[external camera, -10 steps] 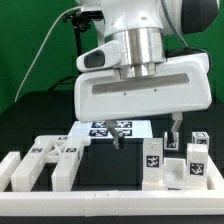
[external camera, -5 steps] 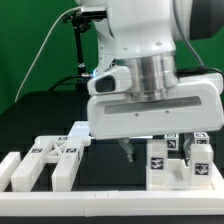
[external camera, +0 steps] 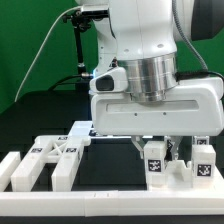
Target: Assemble chair
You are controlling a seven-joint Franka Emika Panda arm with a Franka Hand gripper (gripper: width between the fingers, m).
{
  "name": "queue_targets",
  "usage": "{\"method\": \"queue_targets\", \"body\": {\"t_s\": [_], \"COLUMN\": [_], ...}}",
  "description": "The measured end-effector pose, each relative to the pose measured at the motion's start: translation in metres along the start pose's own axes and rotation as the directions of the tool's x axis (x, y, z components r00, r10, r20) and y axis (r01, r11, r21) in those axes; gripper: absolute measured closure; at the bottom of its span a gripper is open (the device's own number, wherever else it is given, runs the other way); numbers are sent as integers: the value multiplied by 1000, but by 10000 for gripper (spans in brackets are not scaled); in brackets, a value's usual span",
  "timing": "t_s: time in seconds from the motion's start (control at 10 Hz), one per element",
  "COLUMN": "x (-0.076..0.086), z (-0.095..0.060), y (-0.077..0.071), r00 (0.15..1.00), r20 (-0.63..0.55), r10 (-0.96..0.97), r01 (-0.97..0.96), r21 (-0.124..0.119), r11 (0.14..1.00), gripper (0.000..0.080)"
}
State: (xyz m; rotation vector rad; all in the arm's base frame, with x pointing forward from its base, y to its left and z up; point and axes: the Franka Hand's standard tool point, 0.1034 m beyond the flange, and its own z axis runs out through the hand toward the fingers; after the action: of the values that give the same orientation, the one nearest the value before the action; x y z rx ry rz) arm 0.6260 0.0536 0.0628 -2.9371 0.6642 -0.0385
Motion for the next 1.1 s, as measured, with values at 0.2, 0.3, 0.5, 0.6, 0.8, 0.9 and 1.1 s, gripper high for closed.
{"method": "queue_targets", "body": {"t_s": [0.2, 0.3, 0.5, 0.6, 0.8, 0.9, 1.1], "x": [0, -2, -3, -3, -2, -2, -1], "z": [0, 0, 0, 1, 3, 3, 2], "y": [-1, -4, -13, -16, -18, -18, -17], "r00": [988, 952, 793, 703, 588, 590, 651], "r20": [0, 2, 10, 17, 14, 14, 10], "r10": [154, 307, 610, 711, 808, 807, 759], "r01": [-154, -307, -610, -711, -808, -807, -758], "r21": [1, 2, 10, 13, 35, 35, 37], "r11": [988, 952, 792, 703, 588, 589, 651], "gripper": [517, 517, 517, 515, 515, 505, 320]}}
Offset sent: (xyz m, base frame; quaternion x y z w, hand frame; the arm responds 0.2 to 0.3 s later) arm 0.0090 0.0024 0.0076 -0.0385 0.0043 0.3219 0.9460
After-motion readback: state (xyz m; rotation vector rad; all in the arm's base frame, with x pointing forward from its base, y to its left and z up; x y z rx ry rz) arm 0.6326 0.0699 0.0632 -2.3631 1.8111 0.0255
